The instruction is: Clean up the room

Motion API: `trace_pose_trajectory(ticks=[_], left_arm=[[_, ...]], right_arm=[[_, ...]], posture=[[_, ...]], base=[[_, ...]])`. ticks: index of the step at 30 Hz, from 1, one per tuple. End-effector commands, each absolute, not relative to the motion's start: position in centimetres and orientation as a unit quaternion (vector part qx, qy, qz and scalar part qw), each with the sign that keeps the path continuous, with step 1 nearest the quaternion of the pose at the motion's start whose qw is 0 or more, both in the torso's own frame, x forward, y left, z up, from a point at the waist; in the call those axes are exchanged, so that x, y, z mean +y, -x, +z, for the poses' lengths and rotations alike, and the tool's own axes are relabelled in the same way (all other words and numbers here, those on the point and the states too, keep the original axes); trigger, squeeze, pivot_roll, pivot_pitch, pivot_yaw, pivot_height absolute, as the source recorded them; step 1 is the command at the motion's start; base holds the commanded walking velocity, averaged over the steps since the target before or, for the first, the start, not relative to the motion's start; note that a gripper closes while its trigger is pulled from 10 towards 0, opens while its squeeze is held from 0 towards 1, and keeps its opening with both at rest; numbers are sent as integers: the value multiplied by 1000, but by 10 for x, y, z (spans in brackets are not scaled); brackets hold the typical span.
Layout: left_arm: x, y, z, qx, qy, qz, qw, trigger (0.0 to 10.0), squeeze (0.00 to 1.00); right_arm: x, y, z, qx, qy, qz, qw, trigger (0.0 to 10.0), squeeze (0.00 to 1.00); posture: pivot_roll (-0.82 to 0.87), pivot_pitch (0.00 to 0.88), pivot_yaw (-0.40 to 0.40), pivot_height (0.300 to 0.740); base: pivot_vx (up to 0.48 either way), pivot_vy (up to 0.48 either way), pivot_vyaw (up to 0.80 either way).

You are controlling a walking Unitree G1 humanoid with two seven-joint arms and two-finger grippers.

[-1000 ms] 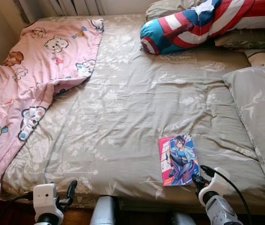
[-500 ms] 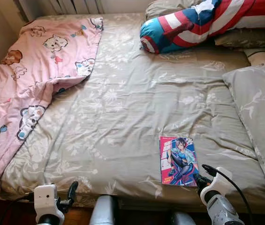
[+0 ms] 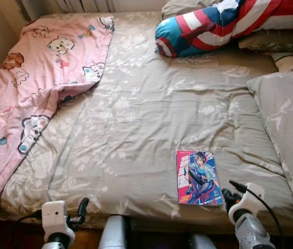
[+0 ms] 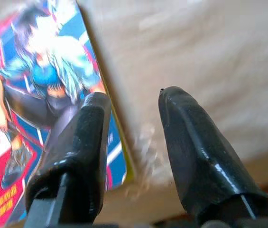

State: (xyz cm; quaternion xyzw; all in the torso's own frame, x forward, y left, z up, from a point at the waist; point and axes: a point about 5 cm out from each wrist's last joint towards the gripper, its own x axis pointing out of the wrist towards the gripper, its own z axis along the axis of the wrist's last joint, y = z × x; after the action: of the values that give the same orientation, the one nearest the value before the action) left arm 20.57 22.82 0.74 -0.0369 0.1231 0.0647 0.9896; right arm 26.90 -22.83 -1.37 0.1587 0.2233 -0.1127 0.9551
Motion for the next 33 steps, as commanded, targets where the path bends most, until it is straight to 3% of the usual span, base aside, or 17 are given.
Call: trace_pose_trajectory(ticks=[1, 10, 13, 14, 23, 28, 33], left_arm=[[233, -198, -3, 144, 42, 85, 985, 10000, 0], [228, -208, -24, 192, 57, 96, 975, 10000, 0], [228, -208, -30, 209, 55, 95, 972, 10000, 0], [229, -206, -37, 234, 52, 98, 966, 10000, 0], [232, -196, -54, 297, 45, 103, 948, 10000, 0], [230, -194, -58, 311, 49, 106, 943, 10000, 0], [228, -195, -61, 321, 51, 105, 940, 10000, 0]], right_arm=[[-224, -271, -12, 217, -140, -95, 961, 10000, 0], [-213, -246, -35, 271, -113, -71, 953, 10000, 0], [-211, -237, -42, 283, -111, -73, 950, 10000, 0], [-210, -220, -55, 328, -96, -86, 936, 10000, 0], [-195, -183, -81, 413, -88, -81, 903, 10000, 0], [-192, -176, -85, 433, -79, -75, 895, 10000, 0], [-193, -179, -84, 429, -82, -78, 896, 10000, 0]], posture=[[79, 115, 11, 648], [39, 0, -12, 648], [26, 0, -4, 648], [10, 0, 7, 658], [5, 0, 19, 708], [15, 0, 11, 738], [9, 0, 5, 740]], base=[[0, 0, 0], [0, 0, 0], [0, 0, 0], [0, 0, 0], [0, 0, 0], [0, 0, 0], [0, 0, 0]])
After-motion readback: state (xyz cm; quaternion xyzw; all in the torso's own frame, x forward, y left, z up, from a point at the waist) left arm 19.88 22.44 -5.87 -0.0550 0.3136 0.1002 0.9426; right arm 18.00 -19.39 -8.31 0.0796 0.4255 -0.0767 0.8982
